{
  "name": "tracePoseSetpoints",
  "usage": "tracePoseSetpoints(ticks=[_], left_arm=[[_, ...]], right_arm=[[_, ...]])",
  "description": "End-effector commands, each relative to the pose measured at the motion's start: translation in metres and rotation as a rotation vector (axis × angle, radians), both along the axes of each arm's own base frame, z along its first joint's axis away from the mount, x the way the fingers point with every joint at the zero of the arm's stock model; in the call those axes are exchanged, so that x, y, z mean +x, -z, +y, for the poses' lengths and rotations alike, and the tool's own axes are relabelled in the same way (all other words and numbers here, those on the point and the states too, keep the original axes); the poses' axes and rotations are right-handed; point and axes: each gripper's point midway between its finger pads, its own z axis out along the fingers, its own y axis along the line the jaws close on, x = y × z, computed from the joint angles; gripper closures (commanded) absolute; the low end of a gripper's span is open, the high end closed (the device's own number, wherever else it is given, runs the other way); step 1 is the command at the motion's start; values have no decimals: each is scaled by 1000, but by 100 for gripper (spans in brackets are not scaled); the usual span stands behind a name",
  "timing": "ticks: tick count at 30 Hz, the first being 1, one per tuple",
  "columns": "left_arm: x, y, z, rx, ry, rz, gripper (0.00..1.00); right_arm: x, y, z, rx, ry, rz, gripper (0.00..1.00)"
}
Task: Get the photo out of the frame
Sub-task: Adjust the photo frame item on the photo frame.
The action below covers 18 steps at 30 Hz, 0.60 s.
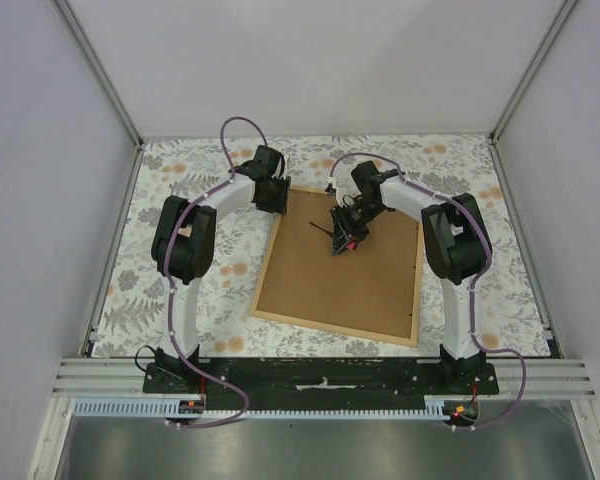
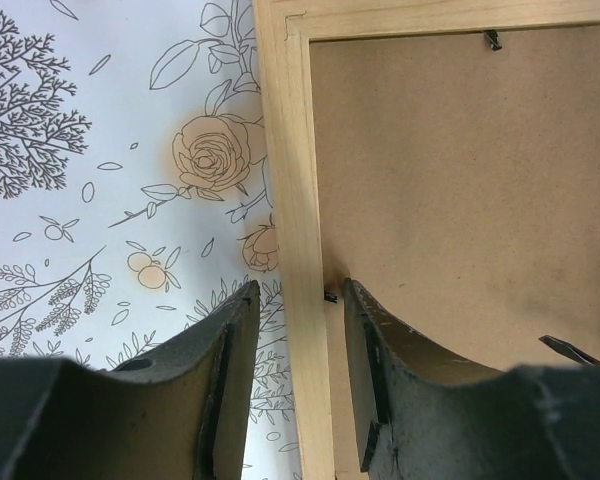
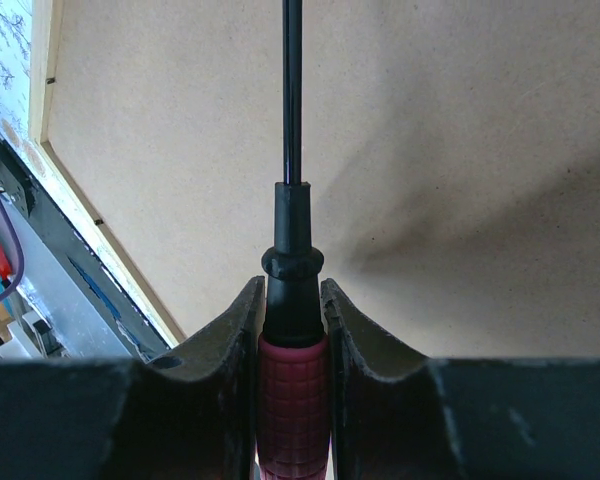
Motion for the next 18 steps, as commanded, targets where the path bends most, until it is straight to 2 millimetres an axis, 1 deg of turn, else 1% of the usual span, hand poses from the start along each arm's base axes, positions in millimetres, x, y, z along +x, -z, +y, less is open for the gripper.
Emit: tracePoseSetpoints(ticks=[1,4,7,13,18], left_arm=[[1,-1,-2,34,35,-9,54],[0,1,-4,33,37,-5,54],[1,1,-5,31,36,-6,57],[2,-1,-4,37,36,-10,69],[3,-2,-6,29,40,-11,77]], right_arm=[[8,-11,5,44,-17,-51,100],[8,-11,5,43,-17,-52,100],[8,-10,5,39,-17,-55,100],[8,-8,4,38,-15,-51,100],[7,-7,5,37,-18,-49,100]])
